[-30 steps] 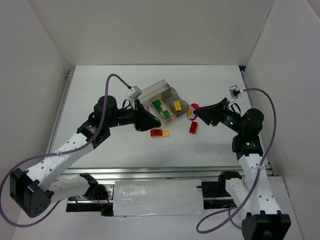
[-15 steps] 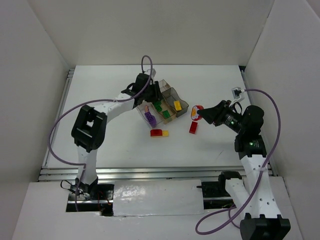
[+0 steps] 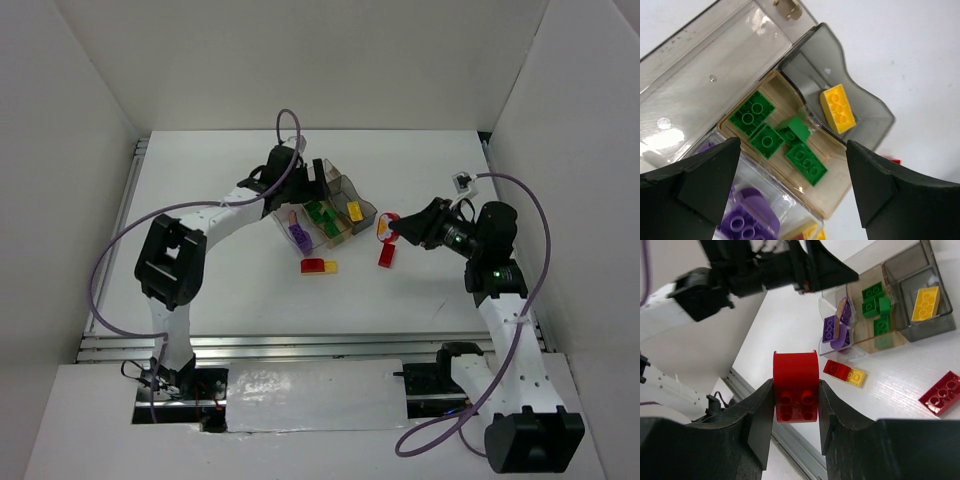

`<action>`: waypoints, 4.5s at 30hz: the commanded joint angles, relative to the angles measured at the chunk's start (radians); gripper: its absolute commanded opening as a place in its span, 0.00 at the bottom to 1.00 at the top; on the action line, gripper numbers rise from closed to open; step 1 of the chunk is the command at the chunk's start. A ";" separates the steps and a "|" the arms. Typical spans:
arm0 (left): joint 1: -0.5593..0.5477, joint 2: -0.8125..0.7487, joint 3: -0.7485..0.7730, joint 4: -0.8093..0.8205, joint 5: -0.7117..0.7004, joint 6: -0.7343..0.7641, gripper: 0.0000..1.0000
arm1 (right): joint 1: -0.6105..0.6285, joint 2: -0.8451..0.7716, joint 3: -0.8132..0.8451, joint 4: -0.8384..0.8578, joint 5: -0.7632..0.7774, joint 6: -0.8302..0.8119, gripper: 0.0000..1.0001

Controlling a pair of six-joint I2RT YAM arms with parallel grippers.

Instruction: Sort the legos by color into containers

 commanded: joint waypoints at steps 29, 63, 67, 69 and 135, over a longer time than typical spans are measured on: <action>0.027 -1.142 -0.502 -0.561 -0.275 0.159 1.00 | 0.505 1.408 1.244 -0.200 0.959 0.341 0.10; 0.133 -1.115 -0.510 -0.566 -0.226 0.188 1.00 | 0.500 0.581 0.212 -0.401 1.202 0.223 0.99; 0.133 -1.121 -0.513 -0.566 -0.229 0.188 1.00 | 0.488 0.686 0.229 -0.429 1.156 0.189 0.96; 0.135 -1.125 -0.516 -0.570 -0.232 0.185 1.00 | 0.476 0.732 0.237 -0.429 1.162 0.186 0.96; 0.149 -1.119 -0.519 -0.560 -0.230 0.191 1.00 | 0.638 1.047 0.889 -0.268 0.700 -0.081 0.76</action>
